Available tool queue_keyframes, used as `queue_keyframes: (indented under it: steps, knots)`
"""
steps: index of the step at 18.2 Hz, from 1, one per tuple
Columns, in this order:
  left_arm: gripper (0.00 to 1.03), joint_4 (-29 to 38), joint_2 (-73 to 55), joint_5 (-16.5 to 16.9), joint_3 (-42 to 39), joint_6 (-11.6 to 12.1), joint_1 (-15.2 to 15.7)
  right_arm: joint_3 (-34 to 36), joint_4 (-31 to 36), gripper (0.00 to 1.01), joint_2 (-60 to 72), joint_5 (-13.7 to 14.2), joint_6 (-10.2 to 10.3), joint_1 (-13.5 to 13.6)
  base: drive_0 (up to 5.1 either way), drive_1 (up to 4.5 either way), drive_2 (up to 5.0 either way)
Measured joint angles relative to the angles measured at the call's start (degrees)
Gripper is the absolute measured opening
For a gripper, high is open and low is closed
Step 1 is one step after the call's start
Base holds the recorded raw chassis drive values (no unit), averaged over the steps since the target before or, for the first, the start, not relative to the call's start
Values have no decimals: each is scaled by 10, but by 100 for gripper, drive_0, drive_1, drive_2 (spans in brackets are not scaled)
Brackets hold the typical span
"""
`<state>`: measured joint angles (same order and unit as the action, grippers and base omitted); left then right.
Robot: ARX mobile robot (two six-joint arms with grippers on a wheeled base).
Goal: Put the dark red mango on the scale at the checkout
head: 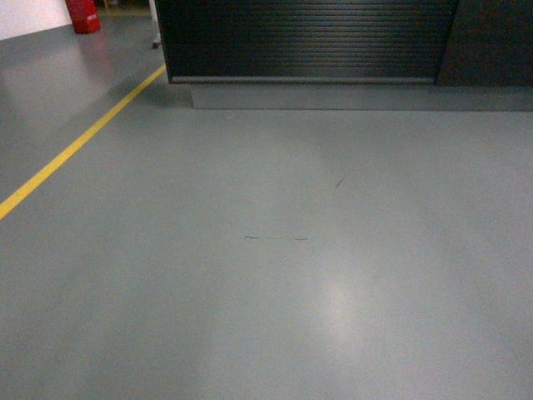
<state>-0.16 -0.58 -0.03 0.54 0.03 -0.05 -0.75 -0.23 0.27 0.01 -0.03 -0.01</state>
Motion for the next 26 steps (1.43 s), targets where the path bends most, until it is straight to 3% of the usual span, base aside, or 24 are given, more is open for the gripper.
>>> queue_keyframes:
  steps: [22,26]
  knots:
    - [98,0,0,0,0,0,0,0,0,98,0,0,0,0,0,0,0]
    - [98,0,0,0,0,0,0,0,0,98,0,0,0,0,-2,410,-414]
